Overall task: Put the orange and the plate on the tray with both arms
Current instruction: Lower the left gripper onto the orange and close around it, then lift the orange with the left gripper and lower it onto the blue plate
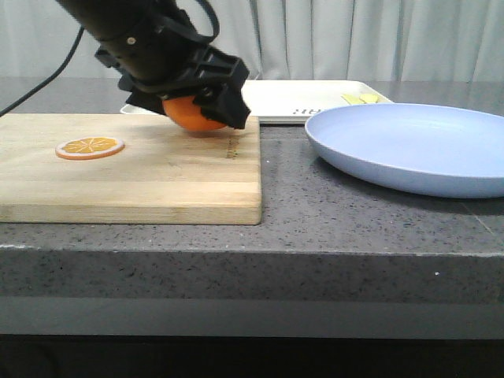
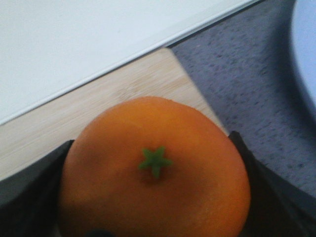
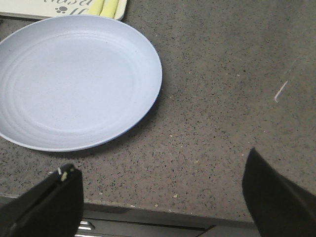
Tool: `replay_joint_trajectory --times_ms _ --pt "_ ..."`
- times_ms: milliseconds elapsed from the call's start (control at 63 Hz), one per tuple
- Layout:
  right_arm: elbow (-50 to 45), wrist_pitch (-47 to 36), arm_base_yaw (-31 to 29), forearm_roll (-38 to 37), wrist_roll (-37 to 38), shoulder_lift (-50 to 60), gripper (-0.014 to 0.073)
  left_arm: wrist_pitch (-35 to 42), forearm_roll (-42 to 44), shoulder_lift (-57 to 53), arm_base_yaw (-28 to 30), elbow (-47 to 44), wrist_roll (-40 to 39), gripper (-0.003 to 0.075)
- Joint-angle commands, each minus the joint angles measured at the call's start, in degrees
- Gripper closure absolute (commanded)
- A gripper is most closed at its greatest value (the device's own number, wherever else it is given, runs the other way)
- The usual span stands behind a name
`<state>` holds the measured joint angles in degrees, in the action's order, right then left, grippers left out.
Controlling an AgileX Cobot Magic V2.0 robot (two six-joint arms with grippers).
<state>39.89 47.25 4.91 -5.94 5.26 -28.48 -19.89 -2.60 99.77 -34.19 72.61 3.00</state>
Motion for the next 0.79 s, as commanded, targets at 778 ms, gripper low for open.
replay_joint_trajectory --times_ms 778 --pt "1.4 -4.0 0.0 -1.3 -0.4 -0.6 -0.0063 -2.7 -0.3 16.8 -18.0 32.3 0.0 0.0309"
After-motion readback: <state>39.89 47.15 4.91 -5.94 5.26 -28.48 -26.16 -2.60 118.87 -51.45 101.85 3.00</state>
